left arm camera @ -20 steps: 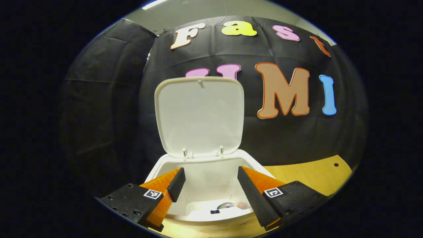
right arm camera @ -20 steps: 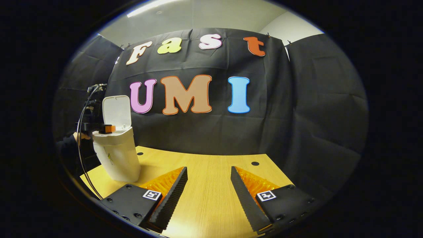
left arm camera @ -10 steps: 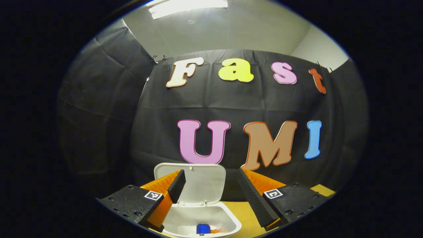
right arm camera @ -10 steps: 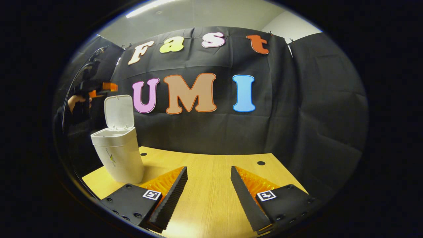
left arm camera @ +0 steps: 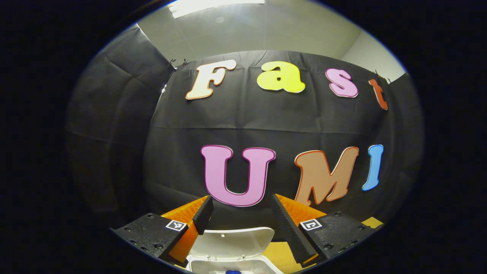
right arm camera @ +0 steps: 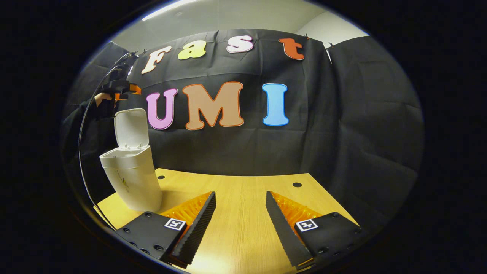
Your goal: Press the lid of the desktop garbage bin to open it, pick up the crumpled paper on the desktop and throw it into the bin, then pick up the pop can on the desktop and drop it into the bin, and finally close the garbage bin lid.
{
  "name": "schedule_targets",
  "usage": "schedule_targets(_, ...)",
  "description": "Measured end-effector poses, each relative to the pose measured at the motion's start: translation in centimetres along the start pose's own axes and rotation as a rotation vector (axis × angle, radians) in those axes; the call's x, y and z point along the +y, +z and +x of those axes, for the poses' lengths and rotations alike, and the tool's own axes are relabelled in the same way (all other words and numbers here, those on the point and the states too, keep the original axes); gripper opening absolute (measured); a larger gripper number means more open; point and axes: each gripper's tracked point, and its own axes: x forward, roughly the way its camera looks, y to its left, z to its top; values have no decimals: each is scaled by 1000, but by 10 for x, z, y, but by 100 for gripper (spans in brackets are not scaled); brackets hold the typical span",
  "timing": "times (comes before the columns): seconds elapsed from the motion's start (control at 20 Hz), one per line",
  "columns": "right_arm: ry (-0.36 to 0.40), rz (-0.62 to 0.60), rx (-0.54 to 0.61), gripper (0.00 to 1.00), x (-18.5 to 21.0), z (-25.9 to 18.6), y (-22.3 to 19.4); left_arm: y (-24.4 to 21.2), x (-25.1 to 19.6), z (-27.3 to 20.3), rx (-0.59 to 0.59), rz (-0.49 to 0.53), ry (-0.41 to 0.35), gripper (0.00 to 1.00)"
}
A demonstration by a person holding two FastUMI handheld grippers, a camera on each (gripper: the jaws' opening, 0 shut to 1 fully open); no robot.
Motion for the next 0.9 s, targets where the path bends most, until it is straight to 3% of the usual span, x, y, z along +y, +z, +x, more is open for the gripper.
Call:
schedule_targets(0.4,-24,-14,11,89,-10,-8,-1,-55,16,27,154,14,28,92)
schedule_targets(0.55,-1,-17,7,89,-4,-9,0,-58,13,11,163,19,11,96)
schedule_targets(0.6,8,-19,7,89,-2,-8,0,-60,10,3,168,18,10,92)
schedule_targets(0.9,61,-21,0,90,6,-7,1,-74,1,-47,165,14,-11,91)
